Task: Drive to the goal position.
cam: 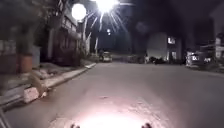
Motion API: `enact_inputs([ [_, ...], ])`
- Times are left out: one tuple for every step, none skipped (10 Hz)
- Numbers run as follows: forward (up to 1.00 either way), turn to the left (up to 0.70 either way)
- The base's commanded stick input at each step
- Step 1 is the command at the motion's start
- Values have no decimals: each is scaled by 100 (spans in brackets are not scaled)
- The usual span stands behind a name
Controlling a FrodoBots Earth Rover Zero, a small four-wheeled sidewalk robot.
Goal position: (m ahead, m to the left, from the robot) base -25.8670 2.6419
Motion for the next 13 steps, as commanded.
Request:
enact_inputs([
  [0,-70],
  [0,-70],
  [0,-70],
  [0,-70],
  [0,-70],
  [0,-70],
  [0,-70],
  [0,-70],
  [0,-70],
  [0,-70],
  [0,-70],
  [0,-70],
  [0,-70],
])
